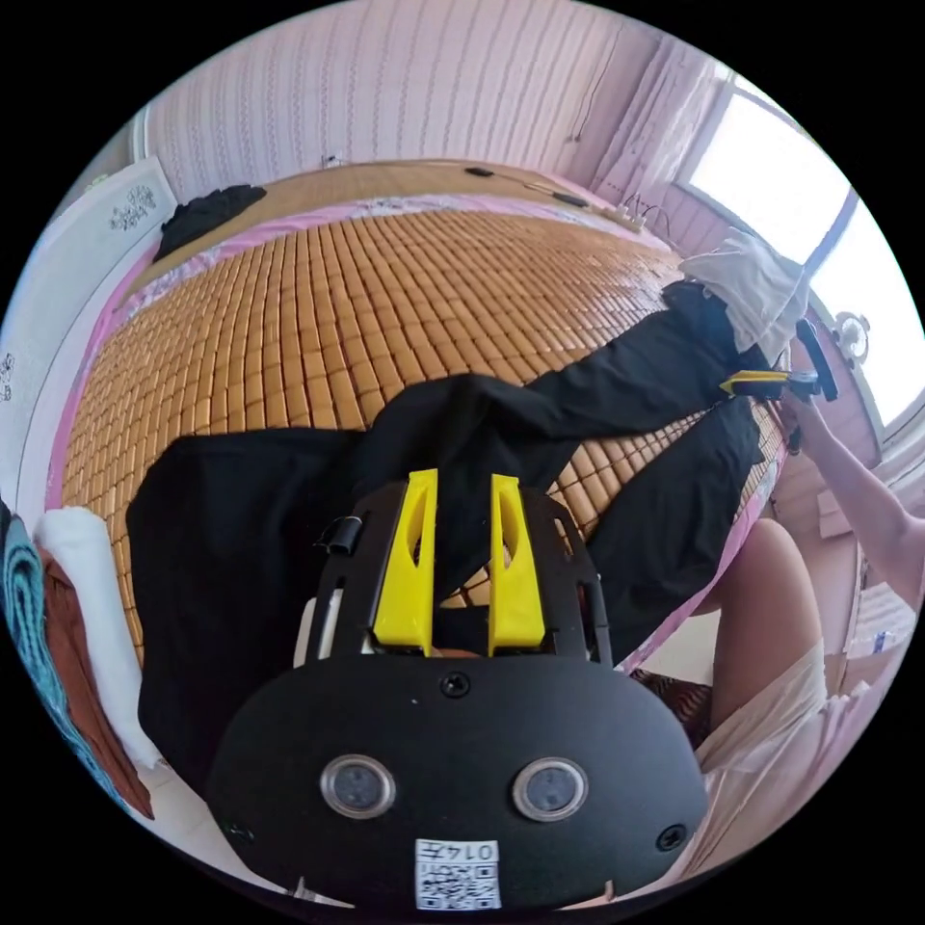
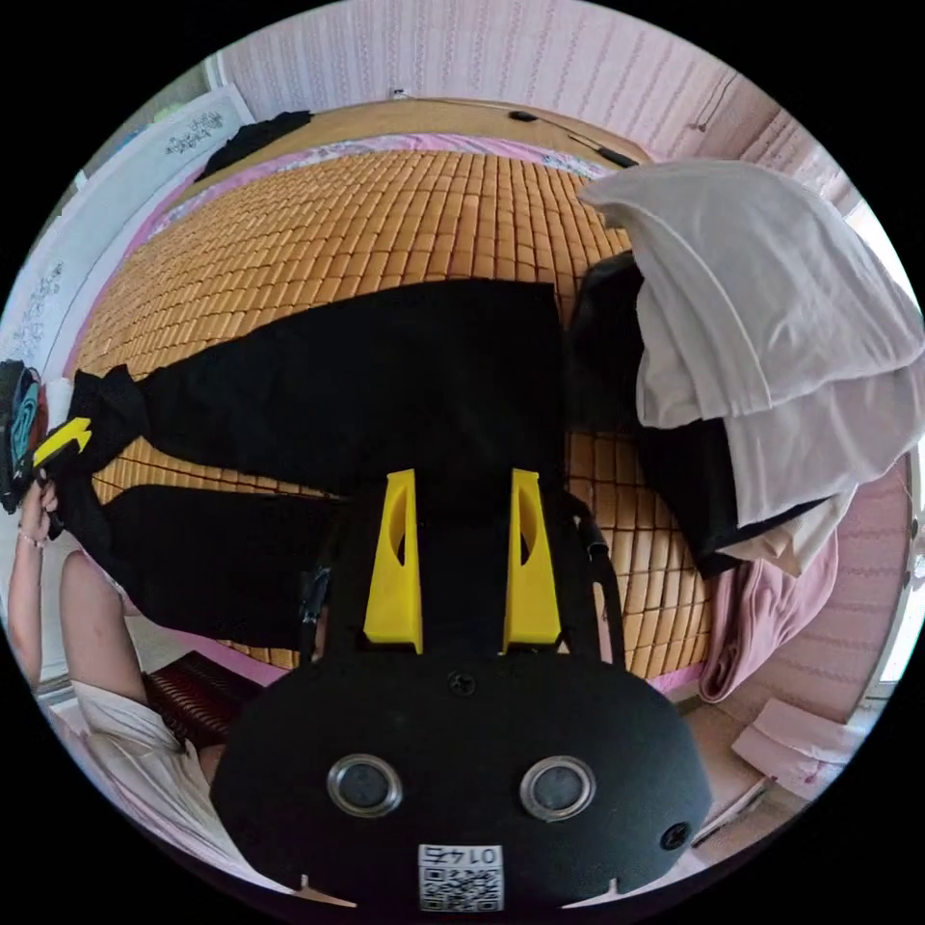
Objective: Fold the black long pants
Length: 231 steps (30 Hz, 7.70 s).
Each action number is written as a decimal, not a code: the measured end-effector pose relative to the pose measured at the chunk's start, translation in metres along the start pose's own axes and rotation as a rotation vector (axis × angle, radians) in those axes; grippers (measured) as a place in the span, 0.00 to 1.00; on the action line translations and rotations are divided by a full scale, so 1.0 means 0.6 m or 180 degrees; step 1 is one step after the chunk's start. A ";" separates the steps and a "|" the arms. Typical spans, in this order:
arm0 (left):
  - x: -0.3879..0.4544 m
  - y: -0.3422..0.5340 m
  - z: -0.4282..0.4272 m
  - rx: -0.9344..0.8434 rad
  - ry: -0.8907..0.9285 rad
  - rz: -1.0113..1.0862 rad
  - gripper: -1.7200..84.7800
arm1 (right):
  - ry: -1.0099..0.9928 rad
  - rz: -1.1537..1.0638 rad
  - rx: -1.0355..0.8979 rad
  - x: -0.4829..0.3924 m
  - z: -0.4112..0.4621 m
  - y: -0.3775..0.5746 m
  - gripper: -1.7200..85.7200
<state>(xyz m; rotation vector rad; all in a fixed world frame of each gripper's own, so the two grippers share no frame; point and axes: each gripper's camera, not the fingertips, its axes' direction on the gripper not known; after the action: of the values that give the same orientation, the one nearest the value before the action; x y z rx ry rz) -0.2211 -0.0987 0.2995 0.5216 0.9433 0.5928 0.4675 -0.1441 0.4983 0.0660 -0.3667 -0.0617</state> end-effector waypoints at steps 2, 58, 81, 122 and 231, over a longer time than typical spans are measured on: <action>0.007 -0.001 0.033 -0.0197 -0.0134 0.0004 0.12 | -0.0286 0.0275 0.0157 0.025 -0.007 0.017 0.10; 0.157 0.120 -0.088 0.0416 0.0443 0.0787 0.01 | -0.1511 0.1058 0.1718 0.382 -0.326 0.379 0.03; 0.112 0.272 -0.043 -0.0126 0.1329 0.0897 0.01 | -0.0811 0.2101 0.0359 0.357 -0.116 0.616 0.03; -0.486 0.619 -0.230 0.0382 0.0861 -0.2567 0.05 | -0.0750 -0.2535 -0.0140 -0.933 0.114 -0.145 0.17; -0.622 0.911 -0.373 0.1545 0.1122 -0.3814 0.18 | -0.2151 0.2658 0.0817 0.573 -0.065 0.816 0.03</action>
<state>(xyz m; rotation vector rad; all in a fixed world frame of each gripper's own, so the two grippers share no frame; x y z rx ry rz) -0.7128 0.0820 0.7621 0.1903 1.5313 -0.6658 0.8252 0.3209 0.6214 0.1413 -1.0506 0.8091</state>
